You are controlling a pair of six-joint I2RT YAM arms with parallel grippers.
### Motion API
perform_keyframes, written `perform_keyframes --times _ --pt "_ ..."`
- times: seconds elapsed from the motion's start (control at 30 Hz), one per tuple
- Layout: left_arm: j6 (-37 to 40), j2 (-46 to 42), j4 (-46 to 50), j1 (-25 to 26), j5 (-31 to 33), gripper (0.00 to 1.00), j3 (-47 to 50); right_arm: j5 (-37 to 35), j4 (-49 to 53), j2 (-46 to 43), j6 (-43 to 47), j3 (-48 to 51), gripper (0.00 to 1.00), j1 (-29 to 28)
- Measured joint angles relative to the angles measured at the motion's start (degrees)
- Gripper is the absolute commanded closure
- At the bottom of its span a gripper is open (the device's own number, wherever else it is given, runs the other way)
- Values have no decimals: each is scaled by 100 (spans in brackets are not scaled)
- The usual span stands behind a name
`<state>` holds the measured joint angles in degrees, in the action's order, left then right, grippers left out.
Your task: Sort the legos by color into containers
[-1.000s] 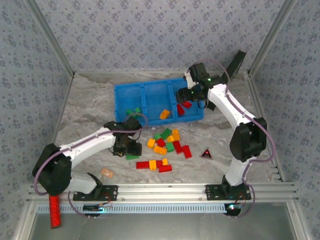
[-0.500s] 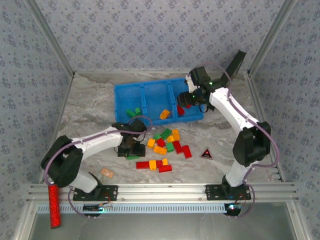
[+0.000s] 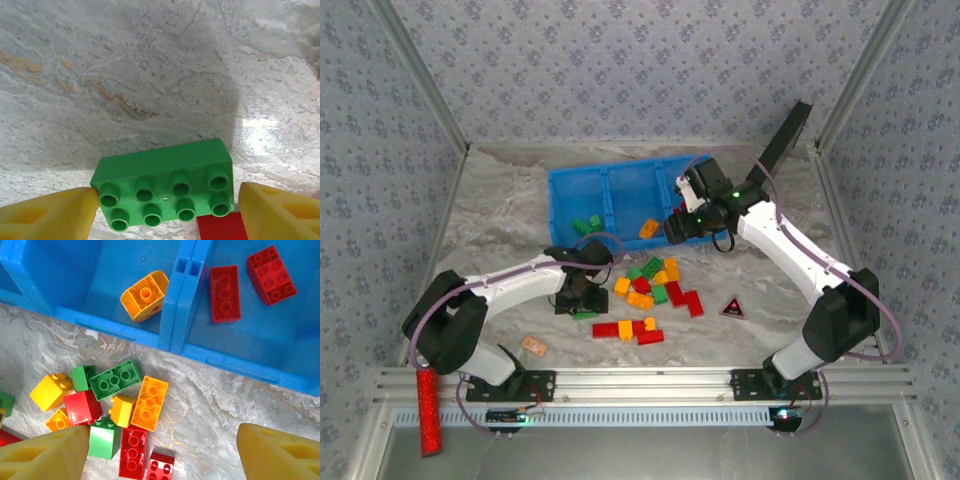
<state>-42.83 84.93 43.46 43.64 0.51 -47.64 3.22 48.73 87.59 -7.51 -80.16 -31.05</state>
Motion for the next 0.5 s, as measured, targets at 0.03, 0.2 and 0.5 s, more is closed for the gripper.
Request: perform_keyframes --times 0.03,0.2,0.5 --pt "-13 0 2 0 15 22 0 -4 0 -11 -2 28 21 -11" --pt "-37 179 -109 0 42 22 157 -87 9 -17 -46 153 22 -11" --pt "-122 177 -166 0 59 30 212 -96 26 -17 -61 164 23 -13"
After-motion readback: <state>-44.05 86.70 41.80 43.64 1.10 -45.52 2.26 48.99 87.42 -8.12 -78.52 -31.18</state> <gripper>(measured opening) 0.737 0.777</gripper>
